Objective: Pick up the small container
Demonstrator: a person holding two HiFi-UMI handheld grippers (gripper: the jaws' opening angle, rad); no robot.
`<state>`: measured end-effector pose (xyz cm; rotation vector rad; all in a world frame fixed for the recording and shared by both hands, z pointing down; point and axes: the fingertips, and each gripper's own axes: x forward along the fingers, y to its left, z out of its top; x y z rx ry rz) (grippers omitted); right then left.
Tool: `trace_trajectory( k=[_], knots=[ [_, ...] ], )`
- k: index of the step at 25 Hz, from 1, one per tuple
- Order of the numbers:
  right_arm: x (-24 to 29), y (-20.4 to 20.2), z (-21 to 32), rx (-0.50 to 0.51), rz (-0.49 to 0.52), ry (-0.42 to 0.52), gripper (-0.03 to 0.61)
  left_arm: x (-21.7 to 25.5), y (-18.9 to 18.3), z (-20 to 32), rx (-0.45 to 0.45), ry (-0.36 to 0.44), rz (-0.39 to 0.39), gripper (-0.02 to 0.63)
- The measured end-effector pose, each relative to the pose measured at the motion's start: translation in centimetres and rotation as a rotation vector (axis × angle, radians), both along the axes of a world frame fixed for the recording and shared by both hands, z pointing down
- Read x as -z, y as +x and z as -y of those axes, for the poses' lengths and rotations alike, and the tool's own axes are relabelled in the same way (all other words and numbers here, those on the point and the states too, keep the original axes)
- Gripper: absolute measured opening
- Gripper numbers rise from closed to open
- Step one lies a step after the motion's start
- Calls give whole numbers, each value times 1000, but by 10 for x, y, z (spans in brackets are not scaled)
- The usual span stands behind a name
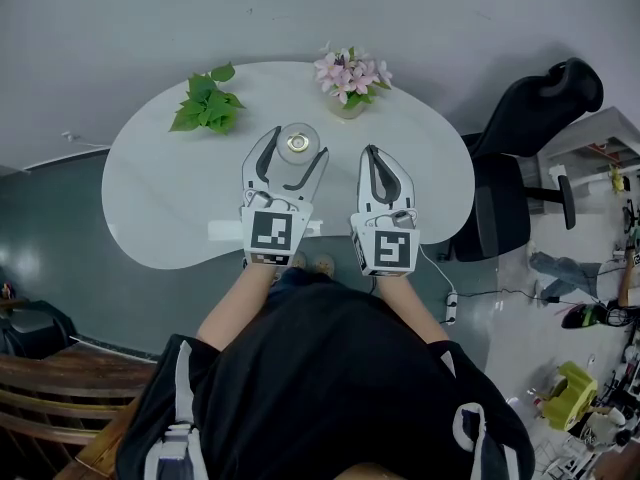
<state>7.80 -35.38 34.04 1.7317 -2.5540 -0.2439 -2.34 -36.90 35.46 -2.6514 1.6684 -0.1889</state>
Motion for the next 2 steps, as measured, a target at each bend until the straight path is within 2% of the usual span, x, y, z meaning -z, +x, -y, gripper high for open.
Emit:
trace_trajectory(
  k=[2],
  knots=[
    [0,0,1,0,0,0,21,-1,0,0,-2,-2,1,325]
  ],
)
